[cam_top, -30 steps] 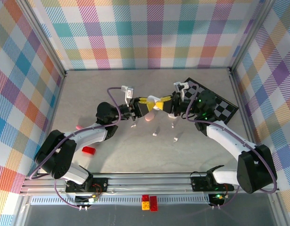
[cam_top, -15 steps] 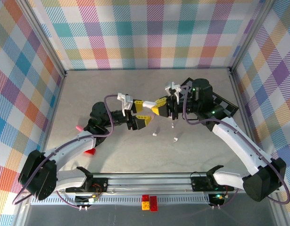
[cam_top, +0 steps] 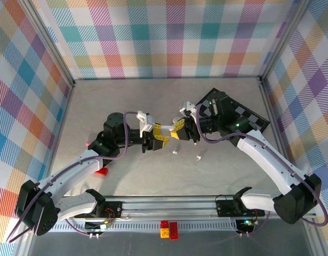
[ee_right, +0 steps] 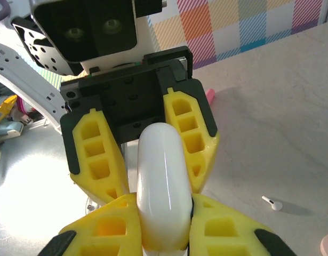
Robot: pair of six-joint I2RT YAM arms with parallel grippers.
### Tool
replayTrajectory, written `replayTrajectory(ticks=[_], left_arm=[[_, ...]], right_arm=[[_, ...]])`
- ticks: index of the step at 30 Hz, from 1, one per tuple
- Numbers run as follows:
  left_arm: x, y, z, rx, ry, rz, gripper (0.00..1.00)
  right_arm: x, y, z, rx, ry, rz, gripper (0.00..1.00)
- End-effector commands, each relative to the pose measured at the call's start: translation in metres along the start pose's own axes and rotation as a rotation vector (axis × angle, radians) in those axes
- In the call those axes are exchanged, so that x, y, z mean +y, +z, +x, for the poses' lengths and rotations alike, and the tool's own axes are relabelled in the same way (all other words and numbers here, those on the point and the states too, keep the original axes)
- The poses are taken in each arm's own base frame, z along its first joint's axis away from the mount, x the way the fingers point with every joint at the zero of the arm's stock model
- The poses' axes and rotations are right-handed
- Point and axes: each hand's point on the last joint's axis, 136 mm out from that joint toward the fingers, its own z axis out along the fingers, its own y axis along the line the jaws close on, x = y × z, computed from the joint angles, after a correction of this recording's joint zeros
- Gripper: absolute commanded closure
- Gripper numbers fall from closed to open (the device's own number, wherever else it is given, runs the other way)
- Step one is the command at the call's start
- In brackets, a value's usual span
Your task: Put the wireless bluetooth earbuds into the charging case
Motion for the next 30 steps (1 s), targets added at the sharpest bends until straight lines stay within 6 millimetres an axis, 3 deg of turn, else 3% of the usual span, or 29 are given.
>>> replayTrajectory(ticks=[1,8,12,13,17,18,21,25,30], left_arm=[[-0.014,-0.004,-0.016,-0.038,0.039,0.041,0.62],[-0.017,-0.005,-0.021,-0.055,0.041,0.050,0.69],[-0.018,-0.005,-0.020,-0.056,0.040,0.053,0.84],[-0.018,-0.005,-0.019,-0.055,0.040,0.053,0.88],[-0.019,-0.005,-0.016,-0.044,0.057,0.056,0.93],[-0.018,-0.005,-0.016,-0.042,0.064,0.050,0.93],[-0.015,-0.006,-0.014,-0.040,0.078,0.022,0.93],[-0.021,-0.008,-0.004,-0.048,0.196,0.027,0.93],[-0.016,-0.009,0.009,-0.021,0.271,-0.011,0.90]], right_arm=[[0.007,-0.003,-0.009,-0.013,-0.057,-0.014,1.00],[0.006,-0.003,-0.006,-0.010,-0.055,-0.009,1.00],[0.005,-0.002,-0.005,-0.009,-0.053,-0.004,0.99],[0.004,-0.002,-0.006,-0.012,-0.050,-0.001,0.96],[-0.008,-0.001,-0.011,-0.031,-0.006,0.058,0.69],[-0.015,-0.002,-0.013,-0.039,0.009,0.094,0.60],[-0.039,-0.004,-0.017,-0.053,0.081,0.225,0.47],[-0.061,-0.009,-0.020,-0.056,0.143,0.345,0.39],[-0.054,-0.014,-0.029,-0.106,0.151,0.336,0.35]])
